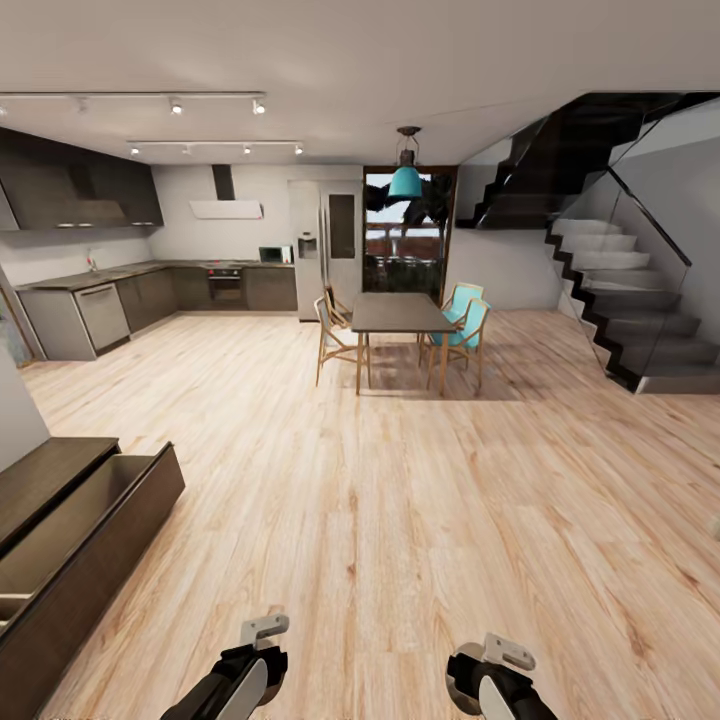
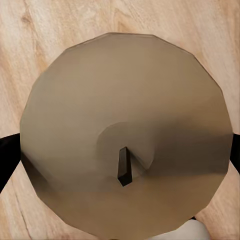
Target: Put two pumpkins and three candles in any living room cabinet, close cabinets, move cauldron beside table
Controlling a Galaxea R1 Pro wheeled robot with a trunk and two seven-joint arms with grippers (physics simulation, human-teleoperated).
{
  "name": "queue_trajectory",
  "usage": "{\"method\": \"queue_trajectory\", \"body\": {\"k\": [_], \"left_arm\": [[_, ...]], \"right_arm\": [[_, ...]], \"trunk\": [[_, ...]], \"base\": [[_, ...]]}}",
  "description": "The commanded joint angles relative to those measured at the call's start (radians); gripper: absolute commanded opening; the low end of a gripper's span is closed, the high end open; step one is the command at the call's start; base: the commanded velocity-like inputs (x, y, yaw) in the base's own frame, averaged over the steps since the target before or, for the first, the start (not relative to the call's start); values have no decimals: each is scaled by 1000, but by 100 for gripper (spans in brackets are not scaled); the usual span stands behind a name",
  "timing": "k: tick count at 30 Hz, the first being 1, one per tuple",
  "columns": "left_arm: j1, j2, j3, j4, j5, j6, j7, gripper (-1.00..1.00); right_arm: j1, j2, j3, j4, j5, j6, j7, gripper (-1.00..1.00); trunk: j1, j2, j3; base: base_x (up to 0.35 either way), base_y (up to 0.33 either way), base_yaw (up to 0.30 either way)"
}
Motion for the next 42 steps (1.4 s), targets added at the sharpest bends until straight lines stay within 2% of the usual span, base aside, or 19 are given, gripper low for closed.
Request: {"method": "queue_trajectory", "body": {"k": [1,12,42], "left_arm": [[-1,1,-5,-2,9,2,9,-100],[-1,1,-5,-2,9,2,9,-100],[0,1,-7,5,6,-6,11,-100]], "right_arm": [[-1,-1,5,-2,-9,3,-10,-100],[-1,-1,6,-2,-9,3,-10,-100],[-1,0,8,-2,-5,-9,-14,-100]], "trunk": [[0,-2,-3],[0,-2,-21],[0,-2,-26]], "base": [[14,0,0],[46,0,0],[344,0,0]]}}
